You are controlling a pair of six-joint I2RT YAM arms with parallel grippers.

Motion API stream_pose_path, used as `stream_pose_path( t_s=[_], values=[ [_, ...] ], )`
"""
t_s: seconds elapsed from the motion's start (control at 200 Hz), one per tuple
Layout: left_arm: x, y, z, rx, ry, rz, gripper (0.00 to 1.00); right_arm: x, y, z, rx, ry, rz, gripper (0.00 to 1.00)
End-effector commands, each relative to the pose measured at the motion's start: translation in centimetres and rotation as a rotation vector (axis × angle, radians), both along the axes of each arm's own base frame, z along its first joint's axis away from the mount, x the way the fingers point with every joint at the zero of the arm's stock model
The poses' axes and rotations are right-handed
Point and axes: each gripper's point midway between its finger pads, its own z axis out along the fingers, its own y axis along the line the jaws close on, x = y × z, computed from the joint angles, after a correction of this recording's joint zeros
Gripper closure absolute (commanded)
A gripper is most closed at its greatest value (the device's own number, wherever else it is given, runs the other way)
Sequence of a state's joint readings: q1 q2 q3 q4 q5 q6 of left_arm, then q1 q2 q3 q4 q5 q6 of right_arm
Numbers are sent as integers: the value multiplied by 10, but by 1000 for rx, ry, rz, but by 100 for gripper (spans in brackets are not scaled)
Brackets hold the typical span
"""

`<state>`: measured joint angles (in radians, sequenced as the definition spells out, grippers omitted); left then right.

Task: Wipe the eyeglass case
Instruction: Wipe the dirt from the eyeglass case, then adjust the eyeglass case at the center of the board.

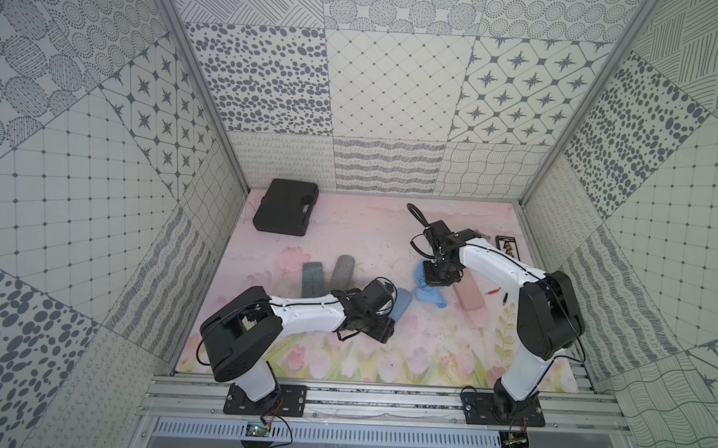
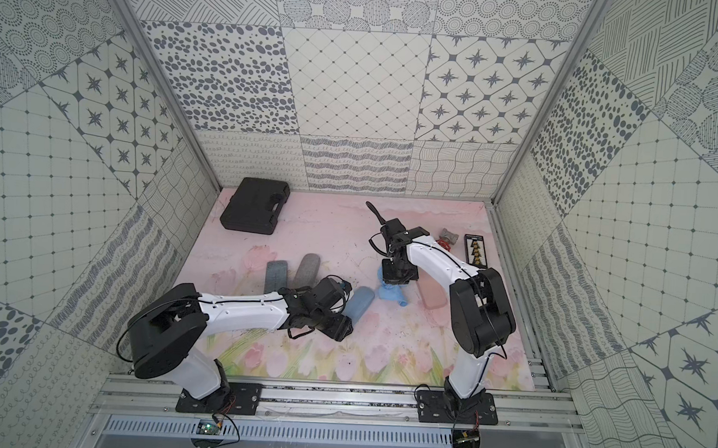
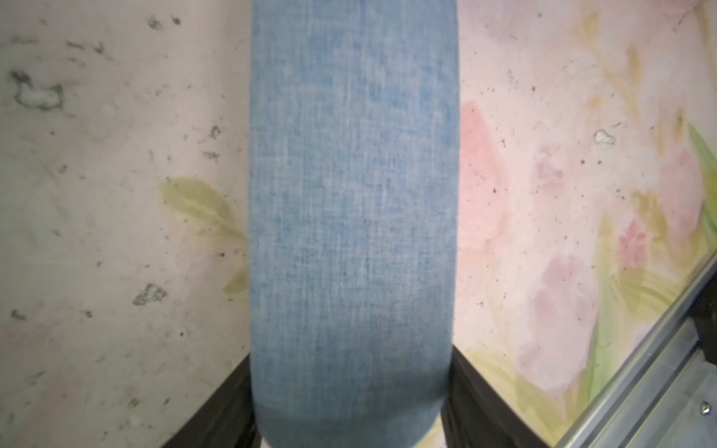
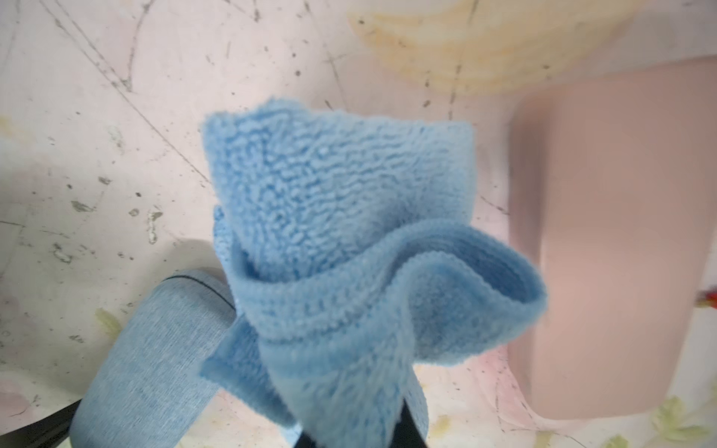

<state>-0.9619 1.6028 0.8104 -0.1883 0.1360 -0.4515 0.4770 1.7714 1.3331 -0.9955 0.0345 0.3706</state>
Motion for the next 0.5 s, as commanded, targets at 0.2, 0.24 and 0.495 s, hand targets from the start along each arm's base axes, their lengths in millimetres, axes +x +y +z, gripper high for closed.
stream_pose_path(
  t_s=[0.2, 0.24, 0.495],
  values=[
    [-36, -23, 13, -169, 207, -46, 4, -23, 46, -29, 93, 112, 34, 100],
    [-40, -29, 18, -204, 224, -65, 5, -17, 59, -26, 119, 109, 47, 100],
    [-51, -57, 55, -329, 192, -179, 5, 13, 102, 5, 243, 72, 111, 100]
  ],
)
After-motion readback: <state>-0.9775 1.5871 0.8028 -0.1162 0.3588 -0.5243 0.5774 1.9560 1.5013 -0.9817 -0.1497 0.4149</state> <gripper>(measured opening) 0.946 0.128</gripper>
